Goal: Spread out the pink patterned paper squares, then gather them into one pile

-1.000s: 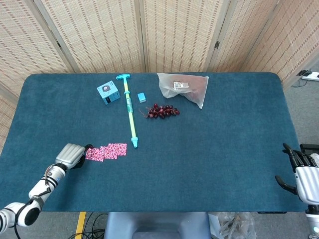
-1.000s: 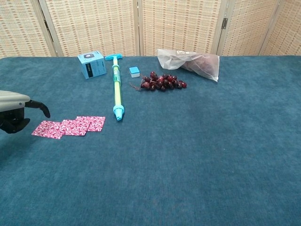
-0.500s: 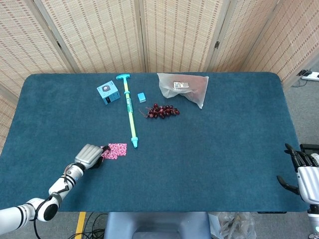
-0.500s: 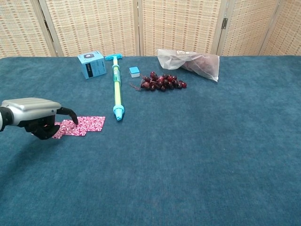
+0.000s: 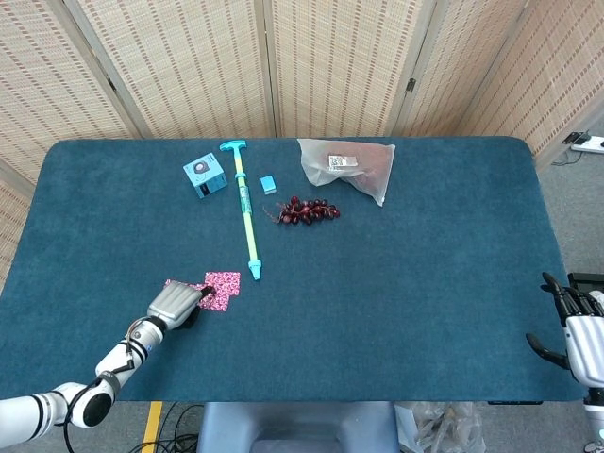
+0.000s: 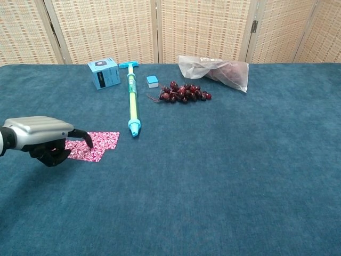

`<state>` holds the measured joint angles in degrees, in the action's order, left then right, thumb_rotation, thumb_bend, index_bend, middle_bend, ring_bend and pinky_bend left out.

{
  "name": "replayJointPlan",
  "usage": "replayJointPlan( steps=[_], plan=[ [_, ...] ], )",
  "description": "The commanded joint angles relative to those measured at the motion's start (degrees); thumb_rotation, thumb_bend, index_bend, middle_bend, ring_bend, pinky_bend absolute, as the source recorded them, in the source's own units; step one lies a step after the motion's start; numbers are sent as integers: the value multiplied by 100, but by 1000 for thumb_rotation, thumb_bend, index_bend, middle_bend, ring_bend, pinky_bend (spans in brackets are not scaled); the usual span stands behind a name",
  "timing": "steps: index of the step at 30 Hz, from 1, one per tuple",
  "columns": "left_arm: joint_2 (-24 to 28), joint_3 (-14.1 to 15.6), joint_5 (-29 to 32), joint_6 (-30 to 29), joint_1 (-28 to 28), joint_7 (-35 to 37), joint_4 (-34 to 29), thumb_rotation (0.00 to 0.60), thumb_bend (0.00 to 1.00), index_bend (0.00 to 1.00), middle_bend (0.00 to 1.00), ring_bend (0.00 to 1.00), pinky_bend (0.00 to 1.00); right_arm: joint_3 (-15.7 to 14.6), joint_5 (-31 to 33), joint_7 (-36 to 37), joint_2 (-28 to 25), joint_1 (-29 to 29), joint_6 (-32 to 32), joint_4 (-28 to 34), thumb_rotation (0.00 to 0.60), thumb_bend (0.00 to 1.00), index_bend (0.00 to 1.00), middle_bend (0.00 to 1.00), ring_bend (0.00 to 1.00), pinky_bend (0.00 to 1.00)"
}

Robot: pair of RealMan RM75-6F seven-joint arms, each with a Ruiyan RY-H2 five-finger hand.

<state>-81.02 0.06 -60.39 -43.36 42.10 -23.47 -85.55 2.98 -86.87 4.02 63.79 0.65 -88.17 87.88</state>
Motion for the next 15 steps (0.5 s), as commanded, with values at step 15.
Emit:
replayJointPlan(
  steps=[15],
  plan=[
    [313, 167, 232, -302, -24, -243, -924, 600, 739, 252, 1000, 996, 1000, 25, 23, 41, 17, -13, -11, -48, 600, 245, 0, 263, 201, 191]
  ],
)
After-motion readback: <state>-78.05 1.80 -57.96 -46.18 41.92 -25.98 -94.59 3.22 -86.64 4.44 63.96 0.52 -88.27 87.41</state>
